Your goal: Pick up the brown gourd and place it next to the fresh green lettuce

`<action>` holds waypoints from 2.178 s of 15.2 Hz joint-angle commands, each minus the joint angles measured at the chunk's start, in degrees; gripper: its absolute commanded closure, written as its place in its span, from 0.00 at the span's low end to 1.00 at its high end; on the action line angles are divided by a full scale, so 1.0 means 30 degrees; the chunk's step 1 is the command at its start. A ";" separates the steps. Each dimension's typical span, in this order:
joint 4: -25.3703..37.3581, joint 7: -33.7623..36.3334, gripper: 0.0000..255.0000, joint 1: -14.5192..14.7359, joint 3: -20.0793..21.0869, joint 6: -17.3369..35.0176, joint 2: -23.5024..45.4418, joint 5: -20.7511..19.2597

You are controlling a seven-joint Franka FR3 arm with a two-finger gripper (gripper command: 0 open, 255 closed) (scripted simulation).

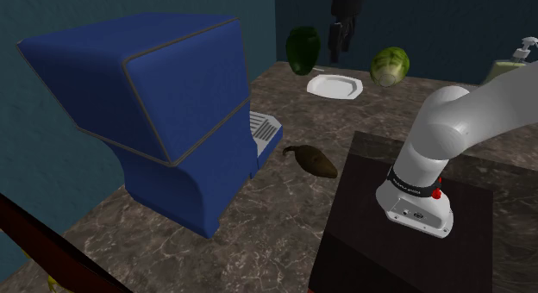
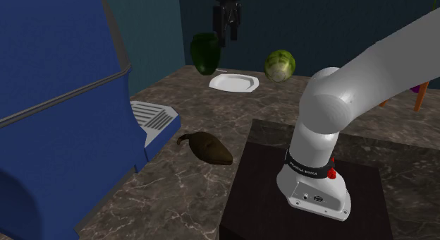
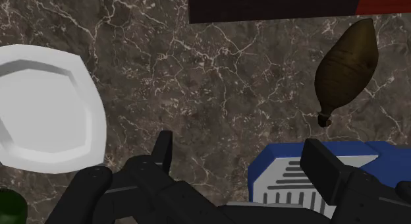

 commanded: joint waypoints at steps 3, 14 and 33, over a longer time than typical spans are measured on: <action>-0.0956 0.1040 0.00 0.0217 0.1018 0.0626 -0.0294 0.0207; -0.4343 0.7078 0.00 0.1612 0.7011 0.4428 0.0842 0.1566; -0.5789 1.3887 0.00 0.0931 1.3212 1.0363 0.7057 0.0597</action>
